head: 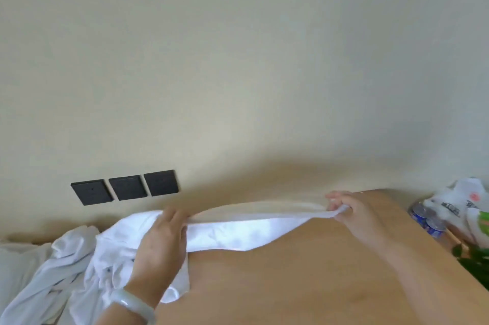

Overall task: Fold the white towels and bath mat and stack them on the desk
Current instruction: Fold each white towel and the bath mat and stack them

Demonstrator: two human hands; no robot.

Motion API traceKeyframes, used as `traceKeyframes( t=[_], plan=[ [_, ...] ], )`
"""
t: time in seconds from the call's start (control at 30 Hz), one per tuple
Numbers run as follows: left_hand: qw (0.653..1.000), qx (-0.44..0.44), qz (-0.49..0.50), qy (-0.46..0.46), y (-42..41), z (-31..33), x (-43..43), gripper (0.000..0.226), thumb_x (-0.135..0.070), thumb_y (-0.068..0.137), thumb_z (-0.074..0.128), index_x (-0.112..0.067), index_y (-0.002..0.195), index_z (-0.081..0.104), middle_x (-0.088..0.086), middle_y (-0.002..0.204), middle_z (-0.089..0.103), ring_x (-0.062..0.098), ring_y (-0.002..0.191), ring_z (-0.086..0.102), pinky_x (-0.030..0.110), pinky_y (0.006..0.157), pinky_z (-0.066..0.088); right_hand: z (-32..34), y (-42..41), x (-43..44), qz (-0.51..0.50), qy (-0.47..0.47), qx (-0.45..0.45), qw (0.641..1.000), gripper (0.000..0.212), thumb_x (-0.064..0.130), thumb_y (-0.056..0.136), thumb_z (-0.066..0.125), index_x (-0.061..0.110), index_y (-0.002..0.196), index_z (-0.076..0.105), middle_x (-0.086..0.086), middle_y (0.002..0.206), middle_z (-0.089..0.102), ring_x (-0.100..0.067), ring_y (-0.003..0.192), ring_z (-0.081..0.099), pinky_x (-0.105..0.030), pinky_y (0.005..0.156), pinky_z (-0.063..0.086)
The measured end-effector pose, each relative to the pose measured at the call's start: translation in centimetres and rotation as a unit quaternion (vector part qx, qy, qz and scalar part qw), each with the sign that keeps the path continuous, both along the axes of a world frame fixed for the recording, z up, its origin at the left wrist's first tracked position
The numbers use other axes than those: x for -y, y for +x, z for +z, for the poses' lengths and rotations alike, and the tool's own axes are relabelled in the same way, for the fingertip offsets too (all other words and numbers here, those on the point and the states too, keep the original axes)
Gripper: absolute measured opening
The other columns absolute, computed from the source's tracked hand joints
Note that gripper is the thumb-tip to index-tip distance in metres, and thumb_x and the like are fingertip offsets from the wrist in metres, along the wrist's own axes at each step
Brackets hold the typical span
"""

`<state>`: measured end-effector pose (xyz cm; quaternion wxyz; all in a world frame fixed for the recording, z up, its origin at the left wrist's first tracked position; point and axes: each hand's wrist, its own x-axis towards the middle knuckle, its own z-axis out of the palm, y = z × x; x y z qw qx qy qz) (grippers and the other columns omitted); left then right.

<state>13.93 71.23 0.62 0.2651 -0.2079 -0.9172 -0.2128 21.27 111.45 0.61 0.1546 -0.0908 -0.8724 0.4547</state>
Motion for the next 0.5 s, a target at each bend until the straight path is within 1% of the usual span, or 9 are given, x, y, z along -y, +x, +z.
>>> traceKeyframes(
  t=[0.07, 0.13, 0.17, 0.23, 0.27, 0.33, 0.37, 0.43, 0.5],
  plan=[
    [0.993, 0.099, -0.054, -0.018, 4.7, -6.1, -1.9, 0.038, -0.007, 0.065, 0.062, -0.029, 0.094, 0.052, -0.008, 0.088, 0.047, 0.016, 0.071, 0.059, 0.030, 0.057, 0.054, -4.2, 2.6, -2.7, 0.017, -0.026, 0.079, 0.996, 0.037, -0.018, 0.081, 0.056, 0.014, 0.069, 0.069, 0.021, 0.115, 0.056, -0.011, 0.121, 0.050, -0.008, 0.086, 0.036],
    [0.966, 0.228, -0.084, -0.084, 8.9, -12.6, -3.7, 0.064, -0.020, 0.040, 0.078, -0.035, 0.092, 0.044, -0.012, 0.090, 0.038, 0.001, 0.068, 0.057, 0.011, 0.056, 0.047, -8.4, 5.1, -4.1, -0.001, -0.022, 0.161, 0.987, 0.038, -0.019, 0.082, 0.049, 0.012, 0.073, 0.070, 0.015, 0.124, 0.052, -0.017, 0.126, 0.048, -0.017, 0.088, 0.036],
    [0.947, 0.280, -0.085, -0.130, 10.8, -15.5, -4.7, 0.071, -0.030, 0.032, 0.080, -0.037, 0.092, 0.043, -0.010, 0.092, 0.036, -0.006, 0.073, 0.054, 0.004, 0.059, 0.041, -10.3, 6.2, -4.5, -0.027, 0.002, 0.196, 0.980, 0.039, -0.018, 0.083, 0.045, 0.012, 0.076, 0.068, 0.009, 0.126, 0.053, -0.019, 0.124, 0.050, -0.020, 0.087, 0.037],
    [0.915, 0.373, -0.075, -0.133, 12.8, -19.9, -6.3, 0.069, -0.029, 0.050, 0.081, -0.045, 0.103, 0.040, -0.006, 0.109, 0.030, -0.001, 0.101, 0.050, 0.003, 0.076, 0.039, -13.4, 8.0, -4.2, -0.070, 0.049, 0.236, 0.968, 0.041, -0.014, 0.083, 0.040, 0.020, 0.080, 0.064, 0.000, 0.123, 0.059, -0.023, 0.113, 0.055, -0.025, 0.079, 0.041],
    [0.912, 0.381, -0.065, -0.137, 13.8, -21.3, -6.7, 0.076, -0.025, 0.048, 0.084, -0.041, 0.106, 0.038, -0.007, 0.112, 0.030, 0.004, 0.102, 0.049, 0.007, 0.077, 0.044, -14.5, 8.7, -3.5, -0.063, 0.064, 0.241, 0.966, 0.041, -0.012, 0.083, 0.039, 0.022, 0.084, 0.061, -0.002, 0.119, 0.059, -0.022, 0.110, 0.055, -0.025, 0.078, 0.042],
    [0.920, 0.367, -0.053, -0.124, 15.2, -21.6, -6.9, 0.088, -0.014, 0.020, 0.085, -0.034, 0.096, 0.045, -0.011, 0.102, 0.040, 0.011, 0.082, 0.052, 0.013, 0.054, 0.051, -15.6, 9.4, -1.4, 0.003, 0.105, 0.241, 0.965, 0.037, -0.008, 0.088, 0.038, 0.019, 0.102, 0.060, -0.003, 0.124, 0.054, -0.019, 0.117, 0.049, -0.022, 0.089, 0.040],
    [0.931, 0.345, -0.037, -0.113, 15.2, -21.1, -7.1, 0.089, -0.007, 0.020, 0.082, -0.034, 0.098, 0.048, -0.014, 0.104, 0.043, 0.012, 0.077, 0.055, 0.014, 0.049, 0.050, -16.1, 9.3, -0.3, 0.050, 0.132, 0.234, 0.962, 0.039, -0.006, 0.091, 0.037, 0.015, 0.117, 0.057, -0.002, 0.133, 0.049, -0.017, 0.126, 0.044, -0.019, 0.098, 0.034],
    [0.947, 0.296, -0.023, -0.123, 15.3, -19.2, -8.2, 0.088, -0.001, 0.031, 0.074, -0.031, 0.112, 0.056, -0.007, 0.120, 0.052, 0.017, 0.097, 0.056, 0.020, 0.060, 0.056, -17.0, 8.9, 1.9, 0.137, 0.182, 0.215, 0.950, 0.054, -0.006, 0.094, 0.034, 0.016, 0.143, 0.039, 0.006, 0.152, 0.029, -0.012, 0.143, 0.023, -0.014, 0.111, 0.013],
    [0.932, 0.292, -0.011, -0.214, 14.4, -17.1, -9.1, 0.090, -0.003, 0.043, 0.069, -0.028, 0.129, 0.056, -0.003, 0.140, 0.051, 0.024, 0.125, 0.048, 0.035, 0.086, 0.055, -18.1, 8.7, 3.0, 0.198, 0.245, 0.223, 0.923, 0.070, -0.010, 0.093, 0.030, 0.022, 0.153, 0.016, 0.014, 0.157, 0.005, -0.010, 0.148, 0.002, -0.022, 0.116, 0.000]
  ],
)
